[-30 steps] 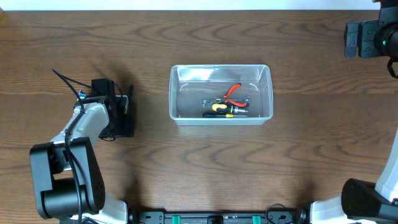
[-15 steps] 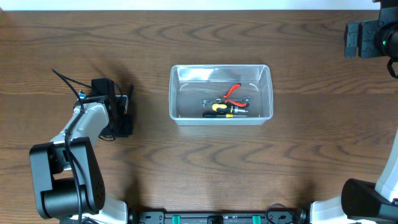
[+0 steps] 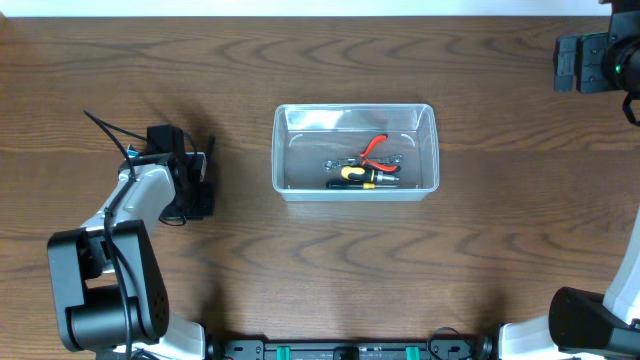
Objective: Pack container
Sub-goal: 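Close the left gripper on the hammer handle and lift it, then swing the hammer over the container and open the left gripper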
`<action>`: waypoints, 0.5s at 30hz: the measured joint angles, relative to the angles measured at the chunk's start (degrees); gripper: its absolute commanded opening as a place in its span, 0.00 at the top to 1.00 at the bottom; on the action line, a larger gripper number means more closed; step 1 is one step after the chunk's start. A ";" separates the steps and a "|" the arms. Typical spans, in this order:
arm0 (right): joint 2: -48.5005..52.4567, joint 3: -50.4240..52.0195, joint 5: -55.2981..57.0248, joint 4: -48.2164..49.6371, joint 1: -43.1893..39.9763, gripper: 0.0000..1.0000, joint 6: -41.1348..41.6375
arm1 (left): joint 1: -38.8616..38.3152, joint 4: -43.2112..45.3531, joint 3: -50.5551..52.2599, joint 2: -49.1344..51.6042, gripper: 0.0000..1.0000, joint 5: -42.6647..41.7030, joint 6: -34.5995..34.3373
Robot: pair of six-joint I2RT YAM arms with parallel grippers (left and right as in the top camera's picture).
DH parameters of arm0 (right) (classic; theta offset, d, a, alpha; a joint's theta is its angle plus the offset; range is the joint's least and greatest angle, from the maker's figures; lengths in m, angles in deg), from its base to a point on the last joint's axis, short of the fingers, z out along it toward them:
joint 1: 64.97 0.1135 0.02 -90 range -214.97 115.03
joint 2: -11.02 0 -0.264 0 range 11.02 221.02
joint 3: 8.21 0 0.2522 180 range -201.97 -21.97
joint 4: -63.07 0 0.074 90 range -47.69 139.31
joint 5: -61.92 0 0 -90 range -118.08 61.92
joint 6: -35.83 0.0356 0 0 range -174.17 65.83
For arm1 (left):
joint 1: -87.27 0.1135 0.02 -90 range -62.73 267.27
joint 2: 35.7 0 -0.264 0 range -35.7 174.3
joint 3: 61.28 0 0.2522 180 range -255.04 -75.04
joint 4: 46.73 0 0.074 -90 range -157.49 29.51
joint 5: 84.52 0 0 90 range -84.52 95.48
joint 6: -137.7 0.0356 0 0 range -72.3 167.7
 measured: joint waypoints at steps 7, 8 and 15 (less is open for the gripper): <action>0.00 0.00 0.00 0.04 0.00 0.01 0.00 | -0.59 -8.94 -3.89 -1.64 0.94 0.00 -0.02; 0.00 0.00 0.00 0.04 0.00 0.01 0.00 | -0.96 -11.76 -5.90 -2.45 0.94 0.04 -0.02; 0.00 0.02 0.00 0.26 0.00 0.01 0.00 | -9.40 -26.88 -30.38 -8.41 0.94 0.02 3.08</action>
